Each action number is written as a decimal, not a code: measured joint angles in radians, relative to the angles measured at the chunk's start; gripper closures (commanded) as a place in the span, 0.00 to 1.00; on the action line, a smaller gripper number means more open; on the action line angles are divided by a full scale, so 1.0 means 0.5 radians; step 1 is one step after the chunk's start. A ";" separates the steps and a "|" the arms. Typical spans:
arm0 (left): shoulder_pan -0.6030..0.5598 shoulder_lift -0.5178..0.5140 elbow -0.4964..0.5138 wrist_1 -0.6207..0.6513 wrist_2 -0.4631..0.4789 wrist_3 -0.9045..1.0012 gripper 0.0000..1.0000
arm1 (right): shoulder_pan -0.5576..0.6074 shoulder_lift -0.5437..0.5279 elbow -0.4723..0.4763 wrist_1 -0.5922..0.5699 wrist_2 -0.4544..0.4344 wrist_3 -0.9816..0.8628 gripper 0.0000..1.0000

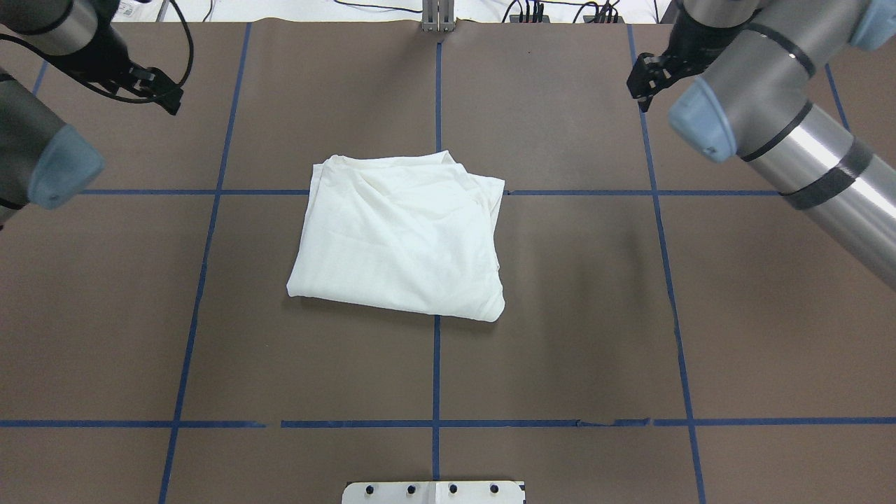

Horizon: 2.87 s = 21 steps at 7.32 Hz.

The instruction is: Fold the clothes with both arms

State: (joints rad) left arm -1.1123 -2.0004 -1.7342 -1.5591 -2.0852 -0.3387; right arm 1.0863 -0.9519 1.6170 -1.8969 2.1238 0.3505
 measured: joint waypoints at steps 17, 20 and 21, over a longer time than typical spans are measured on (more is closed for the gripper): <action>-0.939 1.308 -0.248 0.077 -0.598 1.005 0.00 | 0.949 -1.719 0.549 0.331 0.299 -1.214 0.00; -0.936 1.290 -0.252 0.093 -0.586 0.995 0.00 | 0.950 -1.717 0.549 0.333 0.299 -1.213 0.00; -0.937 1.286 -0.258 0.093 -0.581 0.995 0.00 | 0.950 -1.712 0.549 0.333 0.297 -1.213 0.00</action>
State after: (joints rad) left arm -1.5808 -1.3572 -1.8634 -1.5125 -2.3759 0.1586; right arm 1.5614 -1.8082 1.8914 -1.7303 2.2724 -0.2562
